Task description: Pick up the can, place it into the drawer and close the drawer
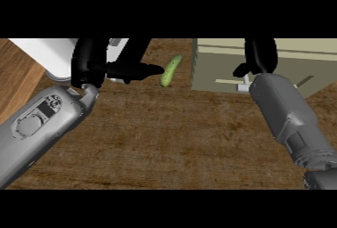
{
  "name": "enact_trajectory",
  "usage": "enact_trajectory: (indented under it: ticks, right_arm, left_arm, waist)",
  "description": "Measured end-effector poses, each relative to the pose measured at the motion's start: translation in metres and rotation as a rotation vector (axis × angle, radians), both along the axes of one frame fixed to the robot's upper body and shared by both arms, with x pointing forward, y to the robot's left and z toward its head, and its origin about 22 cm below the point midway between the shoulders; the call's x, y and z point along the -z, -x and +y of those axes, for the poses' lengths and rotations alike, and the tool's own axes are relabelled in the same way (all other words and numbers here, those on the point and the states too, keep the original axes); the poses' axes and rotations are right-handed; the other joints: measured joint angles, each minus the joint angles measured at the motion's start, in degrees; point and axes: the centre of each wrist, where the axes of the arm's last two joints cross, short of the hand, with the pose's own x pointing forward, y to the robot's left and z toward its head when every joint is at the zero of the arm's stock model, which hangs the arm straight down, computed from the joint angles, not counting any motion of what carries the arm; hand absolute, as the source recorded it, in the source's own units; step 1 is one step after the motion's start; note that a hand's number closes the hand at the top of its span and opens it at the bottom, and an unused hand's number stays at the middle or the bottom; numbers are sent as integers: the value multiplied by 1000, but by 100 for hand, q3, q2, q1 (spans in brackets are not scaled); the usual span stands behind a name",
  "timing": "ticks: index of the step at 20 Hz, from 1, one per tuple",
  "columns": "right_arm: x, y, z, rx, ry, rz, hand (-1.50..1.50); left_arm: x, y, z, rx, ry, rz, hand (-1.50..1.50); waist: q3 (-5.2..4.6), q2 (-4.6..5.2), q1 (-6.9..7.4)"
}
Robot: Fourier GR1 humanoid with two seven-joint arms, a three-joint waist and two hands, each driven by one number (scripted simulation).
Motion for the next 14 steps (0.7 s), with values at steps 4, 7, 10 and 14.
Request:
enact_trajectory:
  ticks: [4, 7, 10, 14]
  right_arm:
    - [-3, -2, 0, -26, -18, 8, -150]
    - [-4, -3, 1, -63, -69, -6, -150]
    - [-7, -4, 4, -95, -139, -18, -150]
    - [-16, -8, 12, -149, -275, -22, -150]
  left_arm:
    - [5, 4, 4, 6, 1, -3, -150]
    - [8, 6, 9, 5, 3, -1, -150]
    - [10, 6, 12, 1, 3, -3, -150]
    - [19, 11, 10, 0, 10, 4, -150]
  waist:
    - [3, 19, -19]
    - [3, 25, -48]
    - [11, 36, -100]
    - [24, 38, -121]
